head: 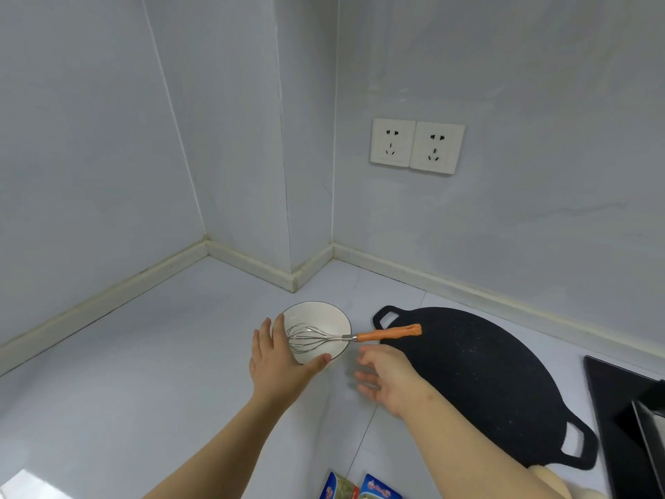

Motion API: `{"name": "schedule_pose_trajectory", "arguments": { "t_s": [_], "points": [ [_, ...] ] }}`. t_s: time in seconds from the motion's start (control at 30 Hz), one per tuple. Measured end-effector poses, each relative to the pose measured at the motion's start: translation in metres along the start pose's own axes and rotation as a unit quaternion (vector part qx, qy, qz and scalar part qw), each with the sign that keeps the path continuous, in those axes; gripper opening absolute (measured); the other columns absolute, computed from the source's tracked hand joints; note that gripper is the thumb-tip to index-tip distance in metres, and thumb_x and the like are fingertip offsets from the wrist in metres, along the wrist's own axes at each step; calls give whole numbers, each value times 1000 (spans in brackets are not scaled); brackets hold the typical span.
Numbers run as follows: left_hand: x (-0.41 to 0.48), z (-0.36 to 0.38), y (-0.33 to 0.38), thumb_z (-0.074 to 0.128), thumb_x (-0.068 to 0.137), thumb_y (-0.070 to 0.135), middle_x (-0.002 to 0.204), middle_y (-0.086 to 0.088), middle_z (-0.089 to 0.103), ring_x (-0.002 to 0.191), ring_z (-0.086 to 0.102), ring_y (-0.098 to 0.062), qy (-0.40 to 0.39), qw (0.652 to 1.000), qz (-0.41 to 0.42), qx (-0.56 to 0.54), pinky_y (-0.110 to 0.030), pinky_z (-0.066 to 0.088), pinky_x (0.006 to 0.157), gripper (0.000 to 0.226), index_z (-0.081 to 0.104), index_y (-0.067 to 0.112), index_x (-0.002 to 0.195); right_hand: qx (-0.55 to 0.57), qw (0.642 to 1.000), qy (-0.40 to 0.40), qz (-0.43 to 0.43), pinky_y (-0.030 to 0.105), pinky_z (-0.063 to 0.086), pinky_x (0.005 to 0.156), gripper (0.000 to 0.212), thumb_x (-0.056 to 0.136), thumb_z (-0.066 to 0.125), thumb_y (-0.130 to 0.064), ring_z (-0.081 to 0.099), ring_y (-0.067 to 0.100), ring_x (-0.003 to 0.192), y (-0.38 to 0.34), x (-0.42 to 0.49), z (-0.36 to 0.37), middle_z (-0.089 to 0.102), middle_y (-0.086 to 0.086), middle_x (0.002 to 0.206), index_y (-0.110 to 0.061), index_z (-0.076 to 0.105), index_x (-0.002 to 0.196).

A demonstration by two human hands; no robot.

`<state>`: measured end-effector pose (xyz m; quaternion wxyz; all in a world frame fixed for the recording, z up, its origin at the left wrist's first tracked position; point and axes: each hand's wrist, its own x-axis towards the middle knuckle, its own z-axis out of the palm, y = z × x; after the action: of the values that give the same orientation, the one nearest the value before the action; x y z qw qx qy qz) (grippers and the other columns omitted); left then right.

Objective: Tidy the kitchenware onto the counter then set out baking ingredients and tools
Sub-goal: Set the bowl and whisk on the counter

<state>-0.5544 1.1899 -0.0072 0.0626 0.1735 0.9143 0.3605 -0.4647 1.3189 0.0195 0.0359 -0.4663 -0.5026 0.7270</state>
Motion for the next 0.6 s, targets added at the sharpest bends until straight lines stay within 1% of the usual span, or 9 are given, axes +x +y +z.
{"name": "schedule_pose_trajectory", "arguments": {
  "t_s": [0.07, 0.13, 0.23, 0.3, 0.37, 0.47, 0.6],
  "points": [
    [-6, 1, 10, 67, 78, 48, 157, -4, 4, 145, -2, -23, 22, 999, 35, 3, -39, 10, 117, 94, 11, 20, 149, -27, 1000, 13, -6, 28, 45, 55, 27, 88, 40, 5, 55, 18, 73, -2, -9, -11, 54, 5, 87, -15, 58, 85],
    [-12, 4, 25, 67, 79, 42, 156, -5, 8, 145, 1, -24, 43, 996, 74, 14, -38, 11, 116, 86, 19, 19, 147, -48, 998, 32, 0, 29, 49, 60, 30, 88, 38, 8, 56, 19, 78, -2, -15, -27, 57, 7, 91, -12, 60, 87],
    [-20, 13, 50, 65, 82, 37, 155, -5, 14, 144, 6, -25, 62, 989, 129, 31, -39, 13, 115, 72, 30, 20, 142, -57, 995, 73, 22, 33, 50, 75, 31, 90, 40, 8, 58, 21, 93, -3, -22, -52, 61, 10, 104, -8, 63, 102],
    [-25, 21, 66, 64, 84, 34, 154, -3, 16, 144, 8, -24, 62, 986, 152, 34, -39, 17, 115, 65, 33, 22, 140, -37, 994, 94, 38, 33, 49, 79, 28, 91, 44, 4, 58, 21, 99, -4, -29, -69, 61, 12, 113, -5, 61, 111],
    [-30, 31, 83, 63, 85, 35, 154, 0, 16, 144, 8, -22, 46, 983, 171, 37, -37, 18, 115, 62, 33, 25, 140, -18, 993, 111, 38, 33, 49, 81, 28, 92, 47, 1, 59, 22, 102, -6, -35, -86, 61, 12, 116, -5, 59, 116],
    [-32, 42, 97, 60, 87, 38, 154, 0, 15, 144, 9, -22, 23, 982, 176, 58, -37, 18, 115, 61, 32, 26, 140, 8, 993, 120, 21, 33, 50, 83, 31, 93, 49, -2, 60, 22, 104, -10, -42, -103, 61, 11, 117, -7, 56, 122],
    [-30, 45, 96, 58, 87, 36, 155, -3, 14, 145, 6, -26, 19, 984, 153, 94, -40, 16, 116, 61, 30, 25, 140, 15, 993, 115, 2, 31, 51, 78, 35, 91, 53, -4, 60, 21, 102, -16, -43, -112, 60, 11, 116, -11, 53, 126]
  ]
}}
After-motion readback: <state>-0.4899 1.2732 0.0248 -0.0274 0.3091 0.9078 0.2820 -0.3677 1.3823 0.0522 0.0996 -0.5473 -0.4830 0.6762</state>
